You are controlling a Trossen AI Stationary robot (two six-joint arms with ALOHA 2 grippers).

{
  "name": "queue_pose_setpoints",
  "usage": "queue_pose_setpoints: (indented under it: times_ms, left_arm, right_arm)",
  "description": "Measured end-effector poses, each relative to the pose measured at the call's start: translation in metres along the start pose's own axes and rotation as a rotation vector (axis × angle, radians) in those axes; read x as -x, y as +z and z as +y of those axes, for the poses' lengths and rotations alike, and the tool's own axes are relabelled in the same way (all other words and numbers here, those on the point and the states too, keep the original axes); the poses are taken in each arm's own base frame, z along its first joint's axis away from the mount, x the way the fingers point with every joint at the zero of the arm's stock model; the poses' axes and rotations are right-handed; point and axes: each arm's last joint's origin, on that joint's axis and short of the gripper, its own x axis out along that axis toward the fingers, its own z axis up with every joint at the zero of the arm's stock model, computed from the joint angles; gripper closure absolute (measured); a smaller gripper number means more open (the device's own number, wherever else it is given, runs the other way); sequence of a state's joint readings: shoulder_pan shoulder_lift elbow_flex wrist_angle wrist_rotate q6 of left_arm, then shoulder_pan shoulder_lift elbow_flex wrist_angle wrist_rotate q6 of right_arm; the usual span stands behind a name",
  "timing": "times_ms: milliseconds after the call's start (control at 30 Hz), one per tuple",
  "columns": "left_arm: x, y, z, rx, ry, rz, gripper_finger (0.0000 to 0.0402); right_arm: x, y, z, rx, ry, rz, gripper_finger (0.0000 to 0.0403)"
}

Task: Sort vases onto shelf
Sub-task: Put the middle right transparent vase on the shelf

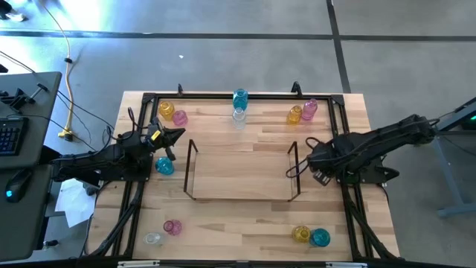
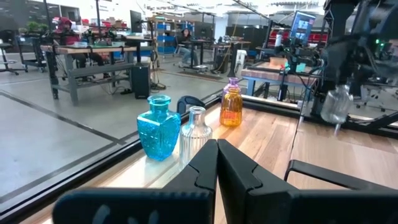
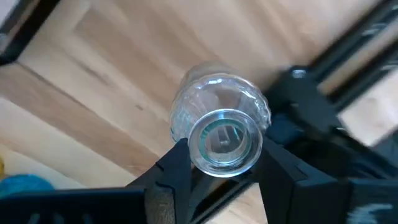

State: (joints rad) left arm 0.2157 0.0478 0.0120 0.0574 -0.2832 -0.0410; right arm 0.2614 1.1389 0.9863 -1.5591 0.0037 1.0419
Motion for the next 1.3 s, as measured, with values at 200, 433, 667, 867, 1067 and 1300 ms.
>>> queue_pose_setpoints:
  times_ms: [200,433,667,867,1067,1300]
  left_arm:
    - [0.000,0.000,0.000,0.000,0.001,0.000,0.0401]
    - [0.000,0.000,0.000,0.000,0.004,0.000,0.0401]
    - [0.000,0.000,0.000,-0.005,0.016,-0.001,0.0401]
    - [0.000,0.000,0.001,-0.009,0.024,-0.001,0.0401]
    - [0.000,0.000,0.001,-0.009,0.029,-0.001,0.0401]
    - [0.000,0.000,0.001,-0.009,0.028,-0.001,0.0401]
  right_arm:
    - [0.033,0.010,-0.007,-0.072,0.040,-0.187,0.0288]
    - [0.049,0.030,-0.023,-0.124,-0.011,-0.315,0.0288]
    - [0.050,0.050,-0.046,-0.113,-0.128,-0.358,0.0288]
    - [0.069,0.075,-0.057,-0.057,-0.129,-0.396,0.0288]
    - [0.106,0.111,-0.049,0.088,-0.137,-0.451,0.0290]
    - [0.134,0.153,-0.007,0.298,-0.056,-0.466,0.0290]
